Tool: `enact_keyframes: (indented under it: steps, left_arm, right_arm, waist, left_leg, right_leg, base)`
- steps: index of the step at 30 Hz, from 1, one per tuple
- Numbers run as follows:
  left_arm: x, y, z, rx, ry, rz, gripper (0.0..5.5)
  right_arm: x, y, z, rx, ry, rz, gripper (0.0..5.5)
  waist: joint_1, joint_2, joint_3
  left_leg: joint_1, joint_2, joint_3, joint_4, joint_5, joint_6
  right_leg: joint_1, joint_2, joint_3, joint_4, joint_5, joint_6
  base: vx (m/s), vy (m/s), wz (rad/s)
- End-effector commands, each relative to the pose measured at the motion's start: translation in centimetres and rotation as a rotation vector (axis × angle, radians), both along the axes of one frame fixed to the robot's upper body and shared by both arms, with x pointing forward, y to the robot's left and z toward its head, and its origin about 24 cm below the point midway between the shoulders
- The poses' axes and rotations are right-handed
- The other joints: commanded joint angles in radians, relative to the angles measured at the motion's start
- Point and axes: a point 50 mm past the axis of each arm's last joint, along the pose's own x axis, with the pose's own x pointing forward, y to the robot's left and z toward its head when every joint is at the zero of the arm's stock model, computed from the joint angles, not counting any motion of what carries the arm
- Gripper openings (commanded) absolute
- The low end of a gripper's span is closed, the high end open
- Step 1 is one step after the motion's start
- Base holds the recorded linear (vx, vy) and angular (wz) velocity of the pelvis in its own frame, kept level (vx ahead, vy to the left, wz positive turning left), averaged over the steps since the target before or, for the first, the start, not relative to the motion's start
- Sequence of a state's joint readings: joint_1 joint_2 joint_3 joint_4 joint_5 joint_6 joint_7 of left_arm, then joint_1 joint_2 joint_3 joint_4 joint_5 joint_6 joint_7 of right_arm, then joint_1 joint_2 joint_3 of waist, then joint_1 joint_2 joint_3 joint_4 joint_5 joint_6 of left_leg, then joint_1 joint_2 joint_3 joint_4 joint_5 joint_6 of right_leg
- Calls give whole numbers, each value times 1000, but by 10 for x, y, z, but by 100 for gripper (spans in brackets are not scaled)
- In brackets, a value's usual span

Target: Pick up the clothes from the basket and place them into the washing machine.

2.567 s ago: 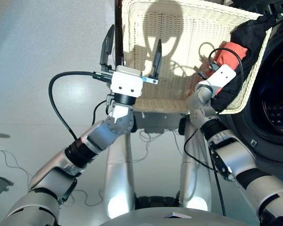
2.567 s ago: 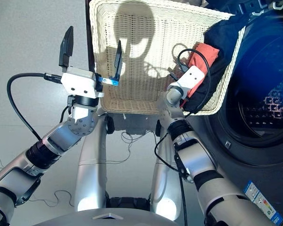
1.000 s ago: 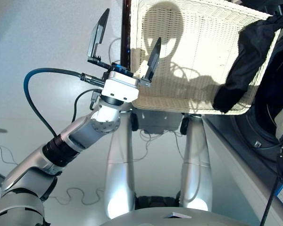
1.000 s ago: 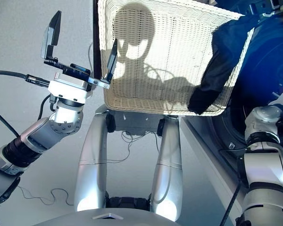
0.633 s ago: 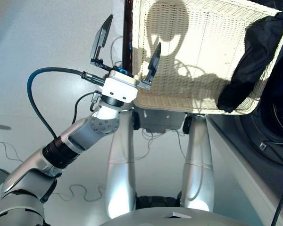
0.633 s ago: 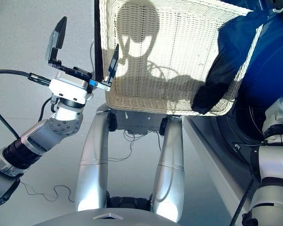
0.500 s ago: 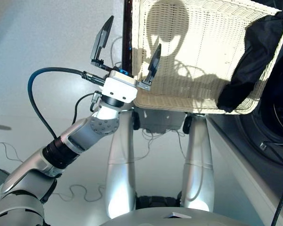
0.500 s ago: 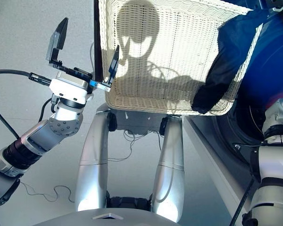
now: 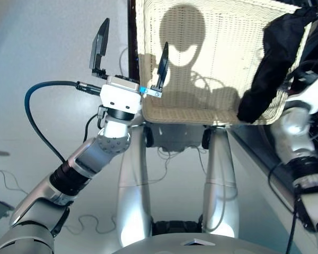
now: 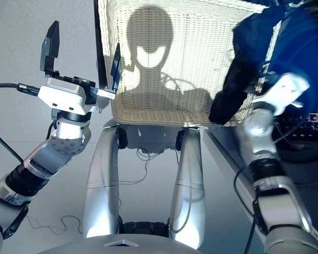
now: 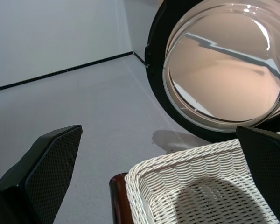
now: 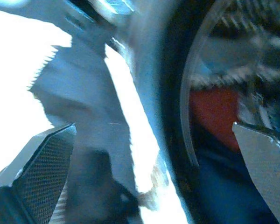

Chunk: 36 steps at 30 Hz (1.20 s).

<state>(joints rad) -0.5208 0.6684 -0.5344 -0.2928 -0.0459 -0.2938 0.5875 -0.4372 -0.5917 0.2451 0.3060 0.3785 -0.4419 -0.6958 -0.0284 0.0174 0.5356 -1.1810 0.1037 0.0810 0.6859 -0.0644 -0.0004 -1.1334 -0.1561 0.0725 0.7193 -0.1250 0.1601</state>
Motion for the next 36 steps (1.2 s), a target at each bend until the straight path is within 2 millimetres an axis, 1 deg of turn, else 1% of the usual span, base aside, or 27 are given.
enact_keyframes:
  steps: [1,2,3,4,5,6,8,10,14,16,17,18,20,21,24,25,26,28,29,30,31,33,36]
  left_arm:
    - [-21,-9,17,-32,-138,-82,550]
    - [-24,-10,19,-20,-153,-99,550]
    - [-24,-9,19,-21,-152,-98,550]
    - [-25,-10,18,-7,-155,-103,550]
    - [-26,-12,17,11,-162,-107,550]
    - [-26,-11,17,11,-162,-107,550]
    - [-27,-11,18,22,-179,-106,550]
    - [-28,-12,18,18,-177,-114,550]
    - [-27,-15,17,-6,-164,-134,550]
    - [-27,-16,16,-28,-145,-152,550]
    - [-27,-16,16,-28,-146,-152,550]
    - [-26,-17,16,-39,-138,-162,550]
    - [-26,-20,16,-64,-121,-185,550]
    - [-26,-20,16,-64,-121,-185,550]
    - [-25,-23,16,-70,-106,-209,550]
    - [-25,-23,17,-70,-107,-209,550]
    - [-25,-25,17,-73,-103,-220,550]
    - [-24,-25,16,-78,-99,-216,550]
    - [-24,-25,16,-77,-99,-216,550]
    - [-24,-26,15,-76,-95,-210,550]
    - [-23,-25,15,-77,-95,-194,550]
    - [-23,-25,16,-82,-103,-177,550]
    - [-23,-26,16,-79,-111,-176,550]
  right_arm:
    - [-12,5,24,-137,-147,-8,550]
    - [-13,23,28,-220,-162,77,550]
    - [-13,24,28,-220,-162,77,550]
    - [-15,29,28,-249,-165,107,550]
    - [-15,40,27,-285,-161,159,550]
    - [-15,40,27,-285,-161,159,550]
    - [-13,57,27,-350,-160,226,550]
    - [-10,61,26,-366,-151,236,550]
    - [6,65,16,-314,-72,228,550]
    - [20,59,9,-301,-3,177,550]
    - [21,59,9,-301,-3,178,550]
    - [26,56,7,-293,24,155,550]
    - [38,45,2,-245,91,94,550]
    - [39,45,2,-245,91,95,550]
    - [52,28,-10,-192,201,7,550]
    - [53,28,-9,-192,200,8,550]
    - [56,19,-16,-172,254,-45,550]
    - [57,11,-22,-149,283,-106,550]
    - [57,11,-22,-148,283,-106,550]
    - [57,4,-25,-160,306,-156,550]
    - [56,-5,-28,-184,333,-243,550]
    - [55,-11,-30,-157,349,-304,550]
    - [55,-15,-31,-142,362,-332,550]
  waist:
    - [-1,18,-16]
    - [1,18,-16]
    - [0,18,-16]
    - [0,17,-16]
    - [3,19,-16]
    - [3,19,-16]
    - [10,23,-16]
    - [13,25,-16]
    - [25,35,-16]
    - [36,42,-16]
    - [36,42,-16]
    - [41,45,-16]
    - [51,54,-16]
    - [51,54,-16]
    - [67,68,-16]
    - [67,68,-16]
    - [72,73,-16]
    - [75,77,-16]
    - [76,77,-16]
    - [76,79,-16]
    - [78,82,-16]
    - [78,84,-16]
    - [77,84,-16]
  left_leg:
    - [74,21,12,-20,-44,-66]
    - [75,21,12,-22,-42,-65]
    - [75,21,12,-22,-42,-65]
    - [75,19,10,-20,-41,-65]
    - [79,18,9,-20,-40,-63]
    - [79,18,9,-21,-40,-63]
    - [81,18,8,-21,-38,-63]
    - [80,17,7,-19,-38,-63]
    - [78,16,4,-17,-36,-64]
    - [77,15,3,-18,-35,-64]
    - [77,15,3,-17,-35,-64]
    - [77,15,2,-18,-36,-64]
    - [75,13,0,-16,-37,-65]
    - [74,13,0,-16,-37,-65]
    - [72,14,0,-12,-40,-66]
    - [71,14,0,-11,-40,-66]
    - [71,12,0,-7,-42,-67]
    - [71,12,-1,-9,-43,-67]
    - [71,12,-1,-9,-43,-67]
    - [70,11,-1,-11,-43,-67]
    - [68,11,-2,-11,-42,-67]
    - [66,11,-2,-10,-43,-67]
    - [64,9,-4,-12,-43,-66]
  right_leg:
    - [-19,37,-6,-16,3,-61]
    - [-18,39,-6,-17,5,-60]
    - [-17,38,-6,-16,5,-60]
    - [-17,38,-7,-14,6,-60]
    - [-14,37,-8,-12,7,-59]
    - [-14,37,-8,-12,7,-59]
    - [-10,37,-10,-12,8,-60]
    - [-10,36,-11,-9,7,-60]
    - [-7,35,-12,-12,11,-62]
    - [-4,35,-15,-14,9,-63]
    - [-4,35,-15,-14,9,-63]
    - [-5,35,-16,-14,9,-64]
    - [-6,34,-17,-10,7,-66]
    - [-7,34,-17,-10,7,-66]
    - [-9,32,-19,-3,5,-67]
    - [-9,32,-19,-3,5,-67]
    - [-9,31,-19,-1,3,-68]
    - [-9,30,-22,-3,2,-68]
    - [-9,30,-23,-3,2,-68]
    - [-9,30,-24,-4,1,-68]
    - [-9,29,-26,-4,0,-69]
    - [-10,30,-26,-4,-1,-70]
    - [-13,30,-28,-6,0,-70]
  base:
    - [-87,-6,11]
    - [0,0,0]
    - [0,0,0]
    - [0,0,0]
    - [0,0,0]
    - [0,0,0]
    - [0,0,0]
    - [0,0,0]
    - [0,0,0]
    - [0,0,0]
    - [0,0,0]
    - [0,0,0]
    - [0,0,0]
    - [0,0,0]
    - [0,0,0]
    - [0,0,0]
    - [0,0,0]
    - [0,0,0]
    - [0,0,0]
    - [0,0,0]
    - [0,0,0]
    - [0,0,0]
    - [0,0,0]
